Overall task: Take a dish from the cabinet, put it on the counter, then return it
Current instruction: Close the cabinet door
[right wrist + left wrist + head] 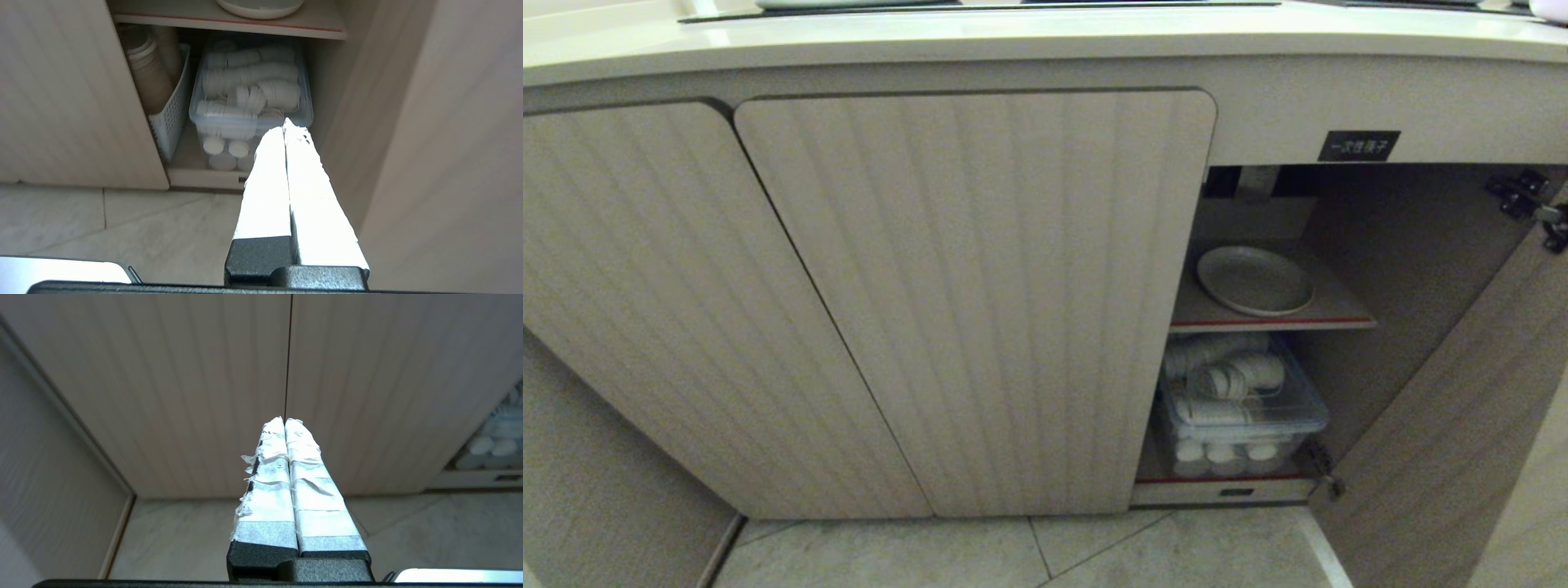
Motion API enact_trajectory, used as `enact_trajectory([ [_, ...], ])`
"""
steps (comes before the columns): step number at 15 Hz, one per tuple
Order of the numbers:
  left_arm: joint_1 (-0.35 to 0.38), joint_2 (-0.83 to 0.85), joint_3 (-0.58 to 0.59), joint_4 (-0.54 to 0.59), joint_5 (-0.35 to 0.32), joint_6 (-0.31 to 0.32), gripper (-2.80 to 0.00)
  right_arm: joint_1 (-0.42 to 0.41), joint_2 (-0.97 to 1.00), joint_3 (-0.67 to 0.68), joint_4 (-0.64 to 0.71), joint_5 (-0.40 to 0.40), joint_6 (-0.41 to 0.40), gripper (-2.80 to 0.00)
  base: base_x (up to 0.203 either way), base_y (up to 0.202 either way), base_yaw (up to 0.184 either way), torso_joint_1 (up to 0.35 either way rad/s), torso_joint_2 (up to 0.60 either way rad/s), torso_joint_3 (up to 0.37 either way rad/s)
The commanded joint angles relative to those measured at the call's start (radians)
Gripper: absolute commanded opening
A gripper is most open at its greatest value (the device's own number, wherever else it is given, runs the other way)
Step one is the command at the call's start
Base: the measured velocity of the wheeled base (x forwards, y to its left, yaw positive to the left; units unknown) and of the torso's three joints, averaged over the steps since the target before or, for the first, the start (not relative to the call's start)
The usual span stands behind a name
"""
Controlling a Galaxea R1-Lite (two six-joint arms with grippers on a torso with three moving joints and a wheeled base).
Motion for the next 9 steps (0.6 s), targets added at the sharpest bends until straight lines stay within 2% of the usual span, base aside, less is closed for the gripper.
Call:
enact_trajectory([
  [1,0.0,0.0,0.0,0.0,0.0,0.0,-2.8,0.0,0.001,0.0,0.0,0.0,-0.001,-2.8,-0.193,0.0,0.004,0.002,0.0,-0.001],
  [9,0.0,0.0,0.0,0.0,0.0,0.0,-2.8,0.0,0.001,0.0,0.0,0.0,-0.001,-2.8,-0.192,0.0,-0.001,0.003,0.0,0.003],
])
